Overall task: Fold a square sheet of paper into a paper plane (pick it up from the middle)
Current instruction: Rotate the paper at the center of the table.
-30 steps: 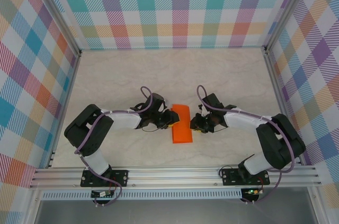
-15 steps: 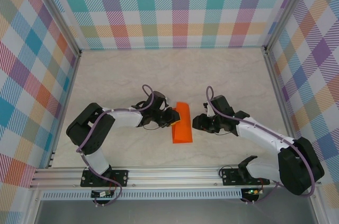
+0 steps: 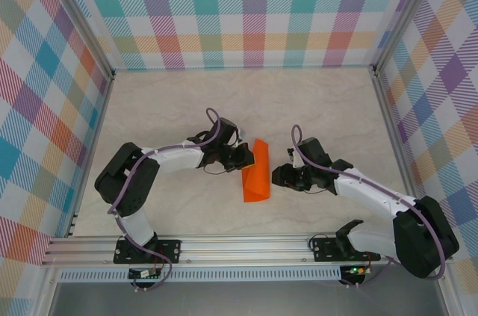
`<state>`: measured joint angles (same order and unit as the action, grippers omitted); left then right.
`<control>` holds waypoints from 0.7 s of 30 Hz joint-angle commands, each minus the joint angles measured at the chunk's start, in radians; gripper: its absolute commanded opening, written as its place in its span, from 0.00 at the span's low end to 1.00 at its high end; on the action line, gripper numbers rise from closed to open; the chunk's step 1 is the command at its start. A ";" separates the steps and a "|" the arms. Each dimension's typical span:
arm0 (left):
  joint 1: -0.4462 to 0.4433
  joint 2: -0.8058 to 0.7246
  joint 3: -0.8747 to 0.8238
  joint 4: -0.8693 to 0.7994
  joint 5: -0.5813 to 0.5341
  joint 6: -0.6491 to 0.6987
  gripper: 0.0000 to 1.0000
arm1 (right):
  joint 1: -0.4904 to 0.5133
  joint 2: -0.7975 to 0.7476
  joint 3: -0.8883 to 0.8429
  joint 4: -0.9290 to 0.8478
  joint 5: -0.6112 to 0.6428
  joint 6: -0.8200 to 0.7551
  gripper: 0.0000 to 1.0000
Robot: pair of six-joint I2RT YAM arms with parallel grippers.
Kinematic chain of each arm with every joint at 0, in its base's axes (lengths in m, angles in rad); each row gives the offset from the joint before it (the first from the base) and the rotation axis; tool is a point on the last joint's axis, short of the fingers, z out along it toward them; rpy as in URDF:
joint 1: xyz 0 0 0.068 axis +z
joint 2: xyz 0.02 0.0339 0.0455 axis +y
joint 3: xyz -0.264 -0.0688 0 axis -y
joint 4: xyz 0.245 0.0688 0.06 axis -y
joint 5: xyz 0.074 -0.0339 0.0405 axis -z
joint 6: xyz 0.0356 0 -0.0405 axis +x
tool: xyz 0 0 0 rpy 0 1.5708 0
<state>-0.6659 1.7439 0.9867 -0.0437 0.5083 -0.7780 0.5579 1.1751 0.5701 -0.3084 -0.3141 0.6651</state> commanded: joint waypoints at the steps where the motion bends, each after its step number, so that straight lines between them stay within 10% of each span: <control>1: 0.014 -0.038 0.052 -0.113 0.015 0.070 0.00 | 0.003 -0.020 -0.012 0.000 0.003 -0.007 0.44; 21: 0.014 -0.135 0.306 -0.560 -0.126 0.293 0.00 | 0.002 -0.158 -0.055 -0.044 0.158 0.059 0.45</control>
<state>-0.6640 1.5566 1.3029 -0.5495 0.3988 -0.5175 0.5579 1.0172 0.5243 -0.3389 -0.1711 0.7052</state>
